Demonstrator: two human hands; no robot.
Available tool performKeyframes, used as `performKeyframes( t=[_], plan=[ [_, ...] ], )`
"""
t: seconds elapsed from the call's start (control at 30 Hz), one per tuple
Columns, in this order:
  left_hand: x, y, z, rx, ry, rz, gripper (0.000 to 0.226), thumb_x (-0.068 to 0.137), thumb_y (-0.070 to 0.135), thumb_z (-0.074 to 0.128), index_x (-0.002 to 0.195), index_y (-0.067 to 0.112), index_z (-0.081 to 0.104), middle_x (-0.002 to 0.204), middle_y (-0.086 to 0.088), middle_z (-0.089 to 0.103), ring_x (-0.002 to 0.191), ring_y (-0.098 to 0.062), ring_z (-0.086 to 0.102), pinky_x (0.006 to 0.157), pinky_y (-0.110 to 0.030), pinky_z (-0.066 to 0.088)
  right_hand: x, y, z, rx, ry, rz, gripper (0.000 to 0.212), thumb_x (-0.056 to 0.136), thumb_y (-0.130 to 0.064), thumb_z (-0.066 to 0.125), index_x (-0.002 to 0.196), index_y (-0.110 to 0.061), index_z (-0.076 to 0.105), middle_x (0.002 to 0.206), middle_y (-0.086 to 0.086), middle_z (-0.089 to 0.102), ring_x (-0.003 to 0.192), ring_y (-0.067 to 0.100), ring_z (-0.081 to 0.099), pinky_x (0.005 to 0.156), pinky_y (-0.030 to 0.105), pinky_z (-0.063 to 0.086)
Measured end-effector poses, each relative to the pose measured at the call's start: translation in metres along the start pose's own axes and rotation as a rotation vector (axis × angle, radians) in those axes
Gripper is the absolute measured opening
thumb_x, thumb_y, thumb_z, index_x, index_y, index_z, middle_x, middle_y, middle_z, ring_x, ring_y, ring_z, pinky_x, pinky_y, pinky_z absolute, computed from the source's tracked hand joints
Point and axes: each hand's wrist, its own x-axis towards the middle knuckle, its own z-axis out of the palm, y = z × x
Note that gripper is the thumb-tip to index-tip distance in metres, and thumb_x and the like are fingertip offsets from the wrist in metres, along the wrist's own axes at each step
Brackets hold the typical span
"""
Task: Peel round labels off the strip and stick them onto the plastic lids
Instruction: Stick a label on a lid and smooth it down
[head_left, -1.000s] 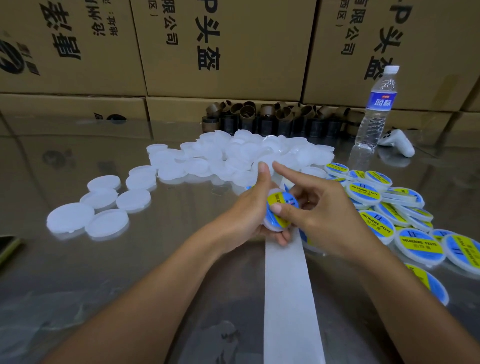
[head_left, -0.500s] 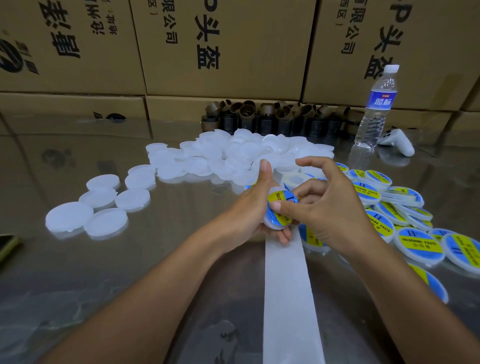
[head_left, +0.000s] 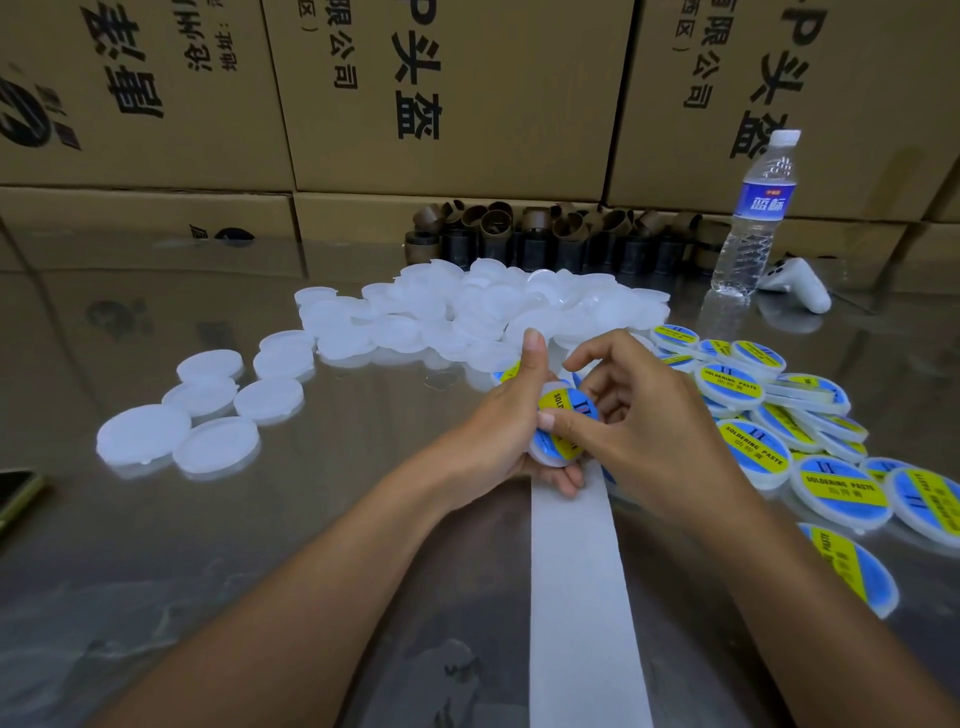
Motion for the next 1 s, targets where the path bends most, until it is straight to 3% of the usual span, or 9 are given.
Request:
performKeyframes(
  t=[0.1, 0.27, 0.4, 0.5, 0.63, 0.7, 0.8, 1.0],
  plan=[
    [0.000, 0.001, 0.001, 0.023, -0.005, -0.004, 0.079, 0.089, 0.068, 0.012, 0.073, 0.010, 0.063, 0.055, -0.015, 0.060, 0.044, -0.023, 0.060, 0.049, -0.027, 0.055, 0.000, 0.003, 0.000, -0.036, 0.029, -0.005, 0.035, 0.066, -0.033, 0.081, 0.085, -0.028, 0.052, 0.067, -0.002, 0.057, 0.059, 0.010, 0.051, 0.053, 0.019, 0.040],
    [-0.001, 0.005, 0.000, -0.034, -0.048, -0.002, 0.079, 0.090, 0.066, 0.012, 0.093, 0.001, 0.057, 0.059, -0.016, 0.061, 0.045, -0.023, 0.060, 0.049, -0.026, 0.055, 0.001, 0.006, -0.003, -0.195, 0.030, 0.021, 0.043, 0.060, -0.061, 0.066, 0.083, -0.028, 0.052, 0.070, -0.008, 0.043, 0.062, 0.005, 0.042, 0.055, 0.022, 0.030],
    [-0.002, 0.011, -0.002, -0.178, -0.102, 0.008, 0.081, 0.083, 0.071, 0.019, 0.088, 0.002, 0.062, 0.069, -0.013, 0.067, 0.050, -0.021, 0.062, 0.050, -0.024, 0.054, 0.002, 0.000, 0.000, 0.079, 0.029, 0.080, 0.023, 0.072, -0.041, 0.074, 0.083, -0.028, 0.058, 0.071, 0.009, 0.052, 0.054, 0.007, 0.048, 0.051, 0.019, 0.039],
    [-0.003, 0.013, -0.002, -0.235, -0.123, 0.016, 0.085, 0.071, 0.073, 0.028, 0.097, -0.001, 0.062, 0.073, -0.014, 0.066, 0.052, -0.021, 0.061, 0.052, -0.024, 0.054, 0.002, -0.005, 0.001, 0.276, 0.027, 0.138, 0.012, 0.078, -0.026, 0.073, 0.085, -0.025, 0.063, 0.073, 0.006, 0.055, 0.051, 0.009, 0.053, 0.047, 0.016, 0.044],
    [-0.003, 0.012, -0.002, -0.210, -0.130, 0.063, 0.079, 0.071, 0.069, 0.034, 0.100, 0.001, 0.063, 0.074, -0.011, 0.069, 0.058, -0.019, 0.066, 0.057, -0.024, 0.055, 0.003, -0.007, 0.000, 0.558, -0.029, 0.316, 0.006, 0.082, -0.018, 0.070, 0.086, -0.017, 0.068, 0.069, 0.002, 0.059, 0.049, 0.009, 0.052, 0.045, 0.018, 0.041],
    [-0.005, 0.012, -0.002, -0.198, -0.124, 0.092, 0.067, 0.072, 0.063, 0.040, 0.094, 0.005, 0.065, 0.076, -0.010, 0.071, 0.066, -0.019, 0.070, 0.060, -0.024, 0.057, 0.004, -0.006, -0.001, 0.654, -0.064, 0.369, 0.008, 0.083, -0.018, 0.067, 0.089, -0.014, 0.069, 0.071, 0.002, 0.062, 0.053, 0.008, 0.056, 0.046, 0.017, 0.042],
    [-0.006, 0.011, -0.003, -0.211, -0.161, 0.123, 0.049, 0.078, 0.049, 0.051, 0.102, 0.008, 0.065, 0.091, -0.011, 0.073, 0.084, -0.023, 0.072, 0.070, -0.025, 0.058, 0.005, -0.006, -0.003, 0.744, -0.043, 0.385, 0.012, 0.088, -0.015, 0.061, 0.091, -0.010, 0.071, 0.082, 0.005, 0.071, 0.069, 0.011, 0.067, 0.054, 0.016, 0.049],
    [-0.004, 0.008, -0.001, -0.232, -0.102, 0.157, 0.032, 0.093, 0.036, 0.044, 0.104, 0.013, 0.064, 0.091, -0.006, 0.074, 0.085, -0.021, 0.072, 0.072, -0.025, 0.057, 0.006, -0.007, -0.003, 0.769, -0.023, 0.364, 0.025, 0.095, -0.023, 0.051, 0.096, -0.009, 0.072, 0.088, 0.007, 0.074, 0.076, 0.012, 0.069, 0.059, 0.018, 0.050]
  ],
)
